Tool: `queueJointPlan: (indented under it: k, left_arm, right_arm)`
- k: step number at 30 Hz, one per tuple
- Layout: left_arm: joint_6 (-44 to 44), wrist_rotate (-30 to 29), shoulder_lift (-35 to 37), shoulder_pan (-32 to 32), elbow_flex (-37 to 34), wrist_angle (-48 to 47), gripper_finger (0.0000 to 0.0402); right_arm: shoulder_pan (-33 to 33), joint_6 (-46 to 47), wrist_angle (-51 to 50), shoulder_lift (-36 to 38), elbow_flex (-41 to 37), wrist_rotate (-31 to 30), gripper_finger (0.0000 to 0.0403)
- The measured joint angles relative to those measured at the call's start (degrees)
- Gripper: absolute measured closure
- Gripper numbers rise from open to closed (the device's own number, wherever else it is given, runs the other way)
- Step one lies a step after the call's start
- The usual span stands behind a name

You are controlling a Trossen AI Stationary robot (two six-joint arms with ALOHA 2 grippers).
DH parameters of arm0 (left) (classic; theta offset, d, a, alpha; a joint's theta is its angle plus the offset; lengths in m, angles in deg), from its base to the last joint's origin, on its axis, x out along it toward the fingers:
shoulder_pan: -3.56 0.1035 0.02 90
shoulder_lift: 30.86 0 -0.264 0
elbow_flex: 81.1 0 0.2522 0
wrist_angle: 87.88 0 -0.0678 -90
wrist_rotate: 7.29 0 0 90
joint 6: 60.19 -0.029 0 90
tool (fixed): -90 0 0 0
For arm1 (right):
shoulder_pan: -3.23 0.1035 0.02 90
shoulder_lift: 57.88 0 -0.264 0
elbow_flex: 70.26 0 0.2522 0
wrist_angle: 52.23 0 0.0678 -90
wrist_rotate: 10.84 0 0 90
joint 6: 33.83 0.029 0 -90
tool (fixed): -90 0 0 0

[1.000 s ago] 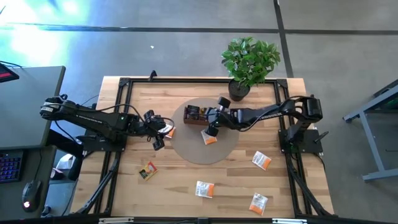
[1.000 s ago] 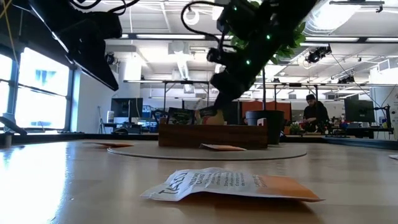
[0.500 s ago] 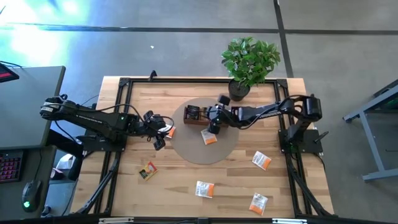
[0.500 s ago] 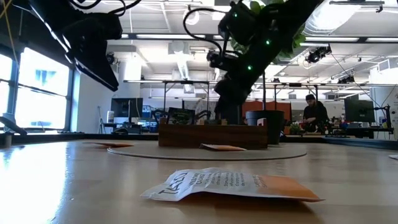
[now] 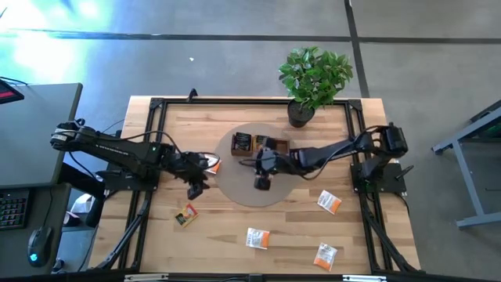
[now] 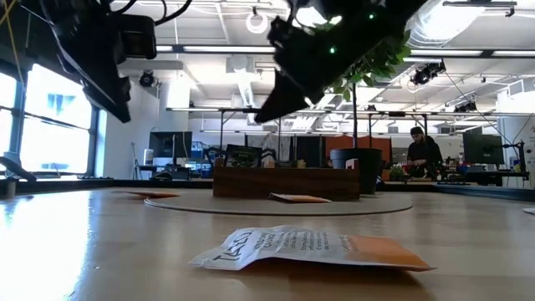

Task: Pick & Place Tea
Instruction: Put the orange tea bag into the middle area of the wooden organizer

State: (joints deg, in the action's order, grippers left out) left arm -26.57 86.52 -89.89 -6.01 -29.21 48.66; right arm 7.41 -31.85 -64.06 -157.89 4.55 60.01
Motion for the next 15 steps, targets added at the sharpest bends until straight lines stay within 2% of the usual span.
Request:
queueJointPlan:
  k: [5, 9, 15]
  left_arm:
    - [5.5, 1.2, -0.2, -6.2, 0.0, -0.7, 0.0220]
    - [15.8, -4.6, -2.4, -15.0, 0.0, -1.0, 0.0220]
    - [38.0, -16.9, -7.2, -29.9, 0.0, -1.0, 0.0220]
  right_arm:
    - [3.4, 0.5, 7.4, 0.0, -2.0, 4.2, 0.0279]
    - [5.2, 0.6, 8.3, 0.0, -2.0, 4.6, 0.0279]
    - [6.0, 0.6, 8.6, 0.0, -2.0, 4.6, 0.0279]
